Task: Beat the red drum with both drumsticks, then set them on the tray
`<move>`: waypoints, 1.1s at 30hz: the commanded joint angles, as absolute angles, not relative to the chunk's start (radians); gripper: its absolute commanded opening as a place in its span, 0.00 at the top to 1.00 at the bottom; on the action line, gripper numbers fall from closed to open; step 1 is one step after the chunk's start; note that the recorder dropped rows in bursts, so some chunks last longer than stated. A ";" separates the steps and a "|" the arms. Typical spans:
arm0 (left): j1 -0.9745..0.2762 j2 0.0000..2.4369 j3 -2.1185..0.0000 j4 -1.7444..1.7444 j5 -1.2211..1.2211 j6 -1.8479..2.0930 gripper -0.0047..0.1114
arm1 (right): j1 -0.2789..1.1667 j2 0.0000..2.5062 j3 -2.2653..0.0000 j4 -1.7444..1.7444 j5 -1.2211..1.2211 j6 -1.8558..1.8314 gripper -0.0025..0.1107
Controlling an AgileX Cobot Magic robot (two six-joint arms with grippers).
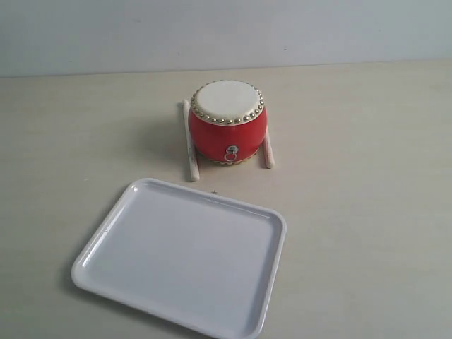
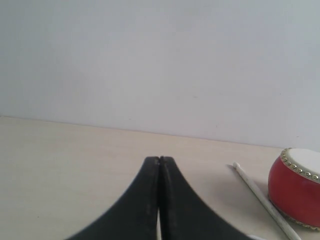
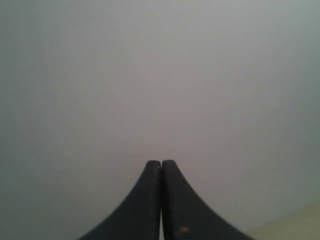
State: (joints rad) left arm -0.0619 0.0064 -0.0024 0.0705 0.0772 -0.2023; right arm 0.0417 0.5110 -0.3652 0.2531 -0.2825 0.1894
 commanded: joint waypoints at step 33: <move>-0.060 0.000 0.000 0.074 0.073 -0.210 0.96 | 0.325 1.961 -1.323 0.068 0.846 -0.056 0.81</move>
